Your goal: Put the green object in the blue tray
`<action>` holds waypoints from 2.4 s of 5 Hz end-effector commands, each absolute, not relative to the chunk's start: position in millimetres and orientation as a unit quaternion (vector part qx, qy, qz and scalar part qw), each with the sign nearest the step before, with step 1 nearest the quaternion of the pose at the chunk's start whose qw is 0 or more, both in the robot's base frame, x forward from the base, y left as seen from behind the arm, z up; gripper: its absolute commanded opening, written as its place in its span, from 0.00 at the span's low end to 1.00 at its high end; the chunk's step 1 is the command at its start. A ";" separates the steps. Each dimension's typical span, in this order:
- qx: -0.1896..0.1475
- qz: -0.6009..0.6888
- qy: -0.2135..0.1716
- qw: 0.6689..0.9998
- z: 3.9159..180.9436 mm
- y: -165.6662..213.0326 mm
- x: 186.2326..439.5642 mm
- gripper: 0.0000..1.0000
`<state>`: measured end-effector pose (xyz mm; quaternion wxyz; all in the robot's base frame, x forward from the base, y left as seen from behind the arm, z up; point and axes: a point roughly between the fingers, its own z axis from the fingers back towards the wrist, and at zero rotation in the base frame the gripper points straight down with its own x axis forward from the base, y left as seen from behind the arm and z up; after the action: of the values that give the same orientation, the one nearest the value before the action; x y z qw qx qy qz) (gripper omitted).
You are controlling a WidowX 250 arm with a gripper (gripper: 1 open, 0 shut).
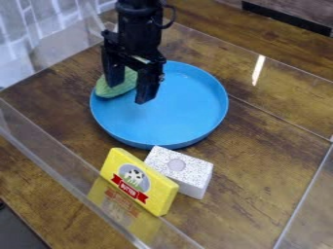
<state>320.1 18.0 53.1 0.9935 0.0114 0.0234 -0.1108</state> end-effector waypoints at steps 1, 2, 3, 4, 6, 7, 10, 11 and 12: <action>0.016 -0.111 -0.002 0.994 60.6 24.8 327.7 1.00; 0.016 -0.119 -0.006 0.993 57.6 26.2 329.6 0.00; 0.017 -0.126 -0.008 0.992 57.9 25.7 330.1 0.00; 0.019 -0.127 -0.016 0.992 69.4 25.3 330.2 0.00; 0.026 -0.128 -0.035 0.991 97.1 24.5 329.2 0.00; 0.030 -0.125 -0.047 0.991 115.1 23.2 328.0 0.00; 0.031 -0.124 -0.057 0.990 113.1 27.3 331.8 1.00; 0.023 -0.124 -0.053 0.991 102.2 26.2 333.0 1.00; 0.015 -0.124 -0.047 0.991 91.3 25.1 333.4 1.00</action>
<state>330.0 15.2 79.5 0.9901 0.0098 -0.0279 -0.1370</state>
